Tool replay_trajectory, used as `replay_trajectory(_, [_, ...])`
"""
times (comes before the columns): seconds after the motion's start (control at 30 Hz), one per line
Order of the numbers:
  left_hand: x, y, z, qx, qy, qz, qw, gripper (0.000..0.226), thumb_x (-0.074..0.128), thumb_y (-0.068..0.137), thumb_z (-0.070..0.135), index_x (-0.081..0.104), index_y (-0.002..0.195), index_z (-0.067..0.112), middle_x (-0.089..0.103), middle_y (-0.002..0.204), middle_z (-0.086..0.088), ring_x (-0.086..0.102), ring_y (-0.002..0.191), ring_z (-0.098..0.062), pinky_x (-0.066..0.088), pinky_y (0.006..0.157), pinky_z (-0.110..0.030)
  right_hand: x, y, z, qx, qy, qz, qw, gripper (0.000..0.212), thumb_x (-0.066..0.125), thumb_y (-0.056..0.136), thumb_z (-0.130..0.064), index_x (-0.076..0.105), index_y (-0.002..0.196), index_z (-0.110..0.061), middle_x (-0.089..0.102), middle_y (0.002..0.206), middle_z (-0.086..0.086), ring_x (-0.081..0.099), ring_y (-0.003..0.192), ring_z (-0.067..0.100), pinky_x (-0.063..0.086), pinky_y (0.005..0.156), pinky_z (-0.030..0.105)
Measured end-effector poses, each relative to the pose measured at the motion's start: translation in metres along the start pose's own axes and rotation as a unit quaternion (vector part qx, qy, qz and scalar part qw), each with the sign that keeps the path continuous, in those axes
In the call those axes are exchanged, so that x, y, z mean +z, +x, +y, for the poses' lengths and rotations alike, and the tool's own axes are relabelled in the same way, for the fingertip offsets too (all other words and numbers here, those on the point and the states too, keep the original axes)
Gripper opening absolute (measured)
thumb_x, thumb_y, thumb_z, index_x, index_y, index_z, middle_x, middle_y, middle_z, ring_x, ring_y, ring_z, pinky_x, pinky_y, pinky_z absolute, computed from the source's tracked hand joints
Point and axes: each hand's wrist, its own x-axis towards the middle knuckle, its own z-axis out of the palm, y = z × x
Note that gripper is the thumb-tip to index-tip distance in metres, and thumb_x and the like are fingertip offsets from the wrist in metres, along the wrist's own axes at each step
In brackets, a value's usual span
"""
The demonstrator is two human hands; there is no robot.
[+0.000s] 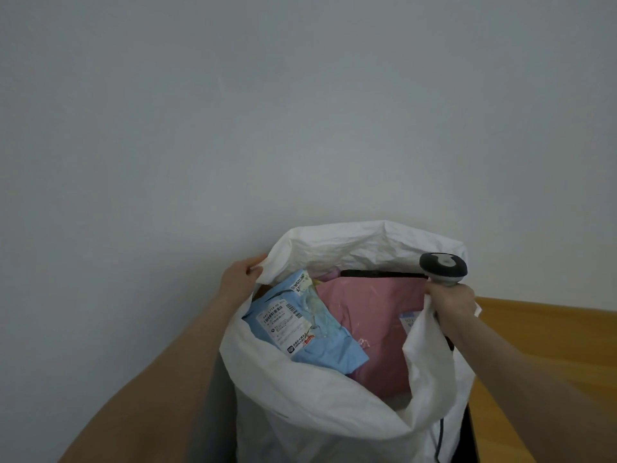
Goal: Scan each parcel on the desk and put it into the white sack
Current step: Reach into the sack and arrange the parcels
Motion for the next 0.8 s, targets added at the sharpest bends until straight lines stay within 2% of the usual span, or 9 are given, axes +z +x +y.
replay_trajectory(0.07, [0.002,0.002,0.001,0.027,0.011,-0.027,0.999,0.042,0.047,0.097,0.010,0.052,0.136,0.023,0.053,0.138,-0.006,0.049,0.126,-0.025,0.033,0.101,-0.028,-0.003,0.001,0.000,0.003,0.015,0.009,1.000,0.016,0.065,0.082,-0.014,0.055,0.087,-0.002,0.051,0.067,0.011,0.054,0.076,0.032,0.047,0.074,0.041])
replay_trajectory(0.13, [0.005,0.004,0.001,0.027,0.064,-0.070,0.995,0.040,0.049,0.098,0.015,0.051,0.136,0.025,0.053,0.139,-0.007,0.050,0.124,-0.024,0.033,0.097,-0.025,-0.004,0.002,0.000,0.005,0.024,0.012,1.000,0.017,0.066,0.082,-0.014,0.055,0.089,-0.001,0.050,0.068,0.011,0.052,0.071,0.029,0.044,0.072,0.038])
replay_trajectory(0.2, [0.005,0.007,0.000,-0.013,0.101,-0.113,0.988,0.037,0.056,0.094,0.019,0.057,0.131,0.023,0.057,0.133,-0.008,0.054,0.117,-0.021,0.034,0.092,-0.023,-0.003,0.001,-0.001,0.002,0.027,0.010,1.000,0.017,0.066,0.082,-0.015,0.054,0.081,-0.002,0.051,0.068,0.010,0.051,0.066,0.026,0.044,0.071,0.037])
replay_trajectory(0.27, [0.005,0.012,-0.001,-0.042,0.133,-0.137,0.981,0.031,0.059,0.092,0.015,0.064,0.123,0.017,0.059,0.131,-0.007,0.055,0.117,-0.020,0.037,0.096,-0.024,-0.003,0.000,-0.004,-0.002,0.028,0.014,0.999,0.021,0.066,0.083,-0.016,0.050,0.073,-0.006,0.051,0.068,0.010,0.055,0.072,0.030,0.048,0.074,0.040])
replay_trajectory(0.33, [0.006,0.019,0.000,-0.060,0.119,-0.086,0.987,0.027,0.055,0.092,0.008,0.069,0.115,0.013,0.062,0.127,-0.008,0.057,0.115,-0.023,0.040,0.098,-0.027,-0.004,0.001,-0.008,-0.004,0.038,0.020,0.999,0.019,0.066,0.082,-0.016,0.051,0.074,-0.006,0.053,0.069,0.011,0.057,0.081,0.034,0.050,0.080,0.044])
replay_trajectory(0.43, [-0.001,0.035,0.020,-0.093,-0.058,0.080,0.991,0.028,0.051,0.091,0.001,0.073,0.105,0.010,0.068,0.114,-0.014,0.063,0.098,-0.033,0.049,0.087,-0.035,-0.007,0.002,-0.021,-0.012,0.068,0.026,0.997,0.014,0.065,0.080,-0.011,0.058,0.086,-0.001,0.054,0.072,0.012,0.058,0.081,0.034,0.051,0.081,0.042])
replay_trajectory(0.5, [-0.014,0.055,0.041,-0.082,-0.129,0.162,0.975,0.028,0.052,0.089,0.000,0.073,0.106,0.009,0.069,0.109,-0.018,0.063,0.100,-0.039,0.051,0.087,-0.039,-0.012,0.006,-0.040,-0.030,0.098,0.037,0.994,0.016,0.064,0.079,-0.008,0.059,0.092,-0.001,0.058,0.078,0.015,0.059,0.082,0.033,0.053,0.083,0.042])
replay_trajectory(0.63, [-0.030,0.088,0.073,-0.052,-0.223,0.226,0.947,0.028,0.053,0.090,0.000,0.072,0.108,0.009,0.069,0.111,-0.013,0.063,0.106,-0.028,0.048,0.099,-0.030,-0.023,0.009,-0.080,-0.063,0.162,0.056,0.983,0.015,0.066,0.075,-0.006,0.060,0.088,-0.004,0.062,0.083,0.014,0.063,0.083,0.032,0.056,0.083,0.042])
replay_trajectory(0.8, [-0.028,0.103,0.078,-0.059,-0.253,0.248,0.933,0.032,0.049,0.090,-0.002,0.072,0.109,0.009,0.069,0.114,-0.009,0.063,0.107,-0.021,0.043,0.100,-0.020,-0.026,0.007,-0.098,-0.093,0.161,0.067,0.980,0.014,0.066,0.075,-0.005,0.054,0.074,-0.013,0.063,0.085,0.014,0.064,0.087,0.033,0.056,0.086,0.046])
